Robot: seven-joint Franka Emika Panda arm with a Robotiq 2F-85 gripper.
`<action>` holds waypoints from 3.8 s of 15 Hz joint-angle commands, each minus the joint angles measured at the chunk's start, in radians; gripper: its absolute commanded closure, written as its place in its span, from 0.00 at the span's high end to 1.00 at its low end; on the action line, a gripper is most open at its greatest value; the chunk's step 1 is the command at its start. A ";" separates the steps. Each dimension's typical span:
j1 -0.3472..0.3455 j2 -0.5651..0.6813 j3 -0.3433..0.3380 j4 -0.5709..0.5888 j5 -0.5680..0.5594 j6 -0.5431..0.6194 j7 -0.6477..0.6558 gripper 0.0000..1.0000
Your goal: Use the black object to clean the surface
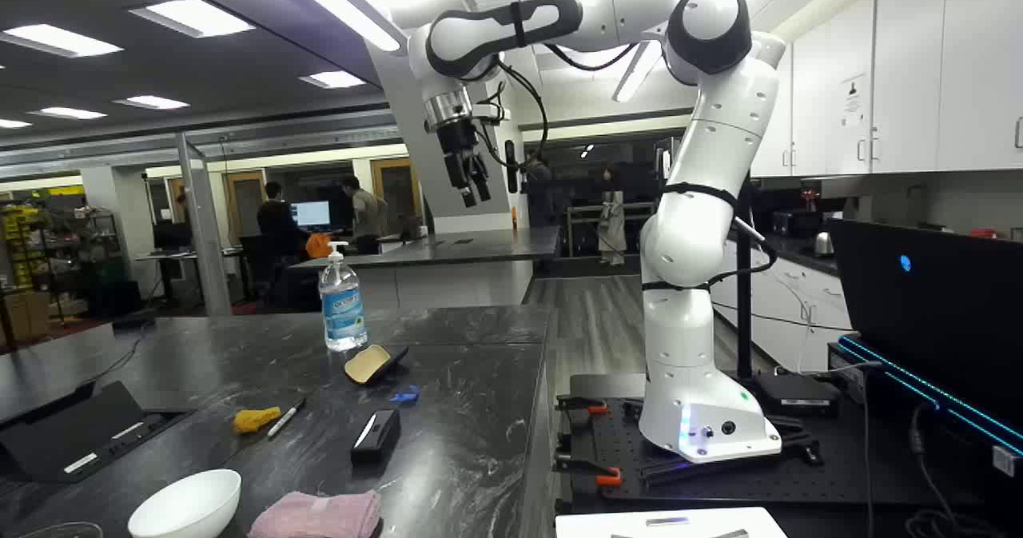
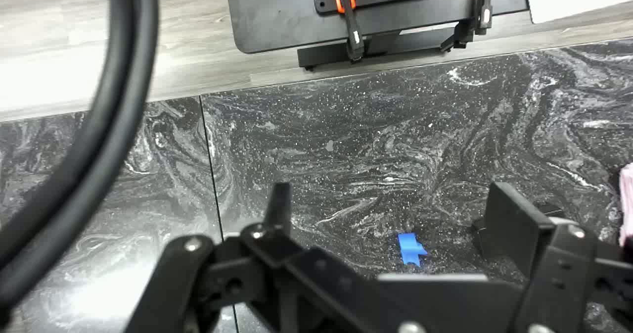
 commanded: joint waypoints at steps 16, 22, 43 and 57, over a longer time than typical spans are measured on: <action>0.005 0.001 -0.004 0.002 -0.001 -0.002 0.001 1.00; 0.005 0.001 -0.004 0.002 -0.001 -0.002 0.001 1.00; 0.073 0.460 0.071 0.317 0.048 0.107 -0.082 1.00; 0.141 0.769 0.238 0.520 0.147 0.181 -0.464 1.00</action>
